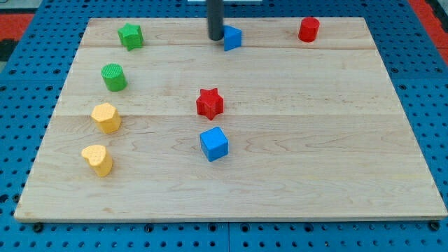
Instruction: Push the blue triangle into the red circle
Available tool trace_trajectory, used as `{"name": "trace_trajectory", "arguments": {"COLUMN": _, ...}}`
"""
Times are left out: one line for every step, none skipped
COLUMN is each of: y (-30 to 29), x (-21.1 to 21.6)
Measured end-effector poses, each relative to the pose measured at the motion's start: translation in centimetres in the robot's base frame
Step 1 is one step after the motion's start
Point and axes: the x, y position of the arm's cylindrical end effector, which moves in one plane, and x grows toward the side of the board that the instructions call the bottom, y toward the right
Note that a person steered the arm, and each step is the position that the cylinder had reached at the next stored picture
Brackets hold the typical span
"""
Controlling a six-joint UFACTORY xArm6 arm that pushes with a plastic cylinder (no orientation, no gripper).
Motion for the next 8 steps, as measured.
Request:
{"name": "trace_trajectory", "arguments": {"y": 3.2, "x": 0.1}}
{"name": "trace_trajectory", "arguments": {"y": -1.2, "x": 2.4}}
{"name": "trace_trajectory", "arguments": {"y": 0.9, "x": 4.1}}
{"name": "trace_trajectory", "arguments": {"y": 3.0, "x": 3.7}}
{"name": "trace_trajectory", "arguments": {"y": 4.3, "x": 3.6}}
{"name": "trace_trajectory", "arguments": {"y": 1.9, "x": 3.3}}
{"name": "trace_trajectory", "arguments": {"y": 10.7, "x": 1.5}}
{"name": "trace_trajectory", "arguments": {"y": 10.0, "x": 2.9}}
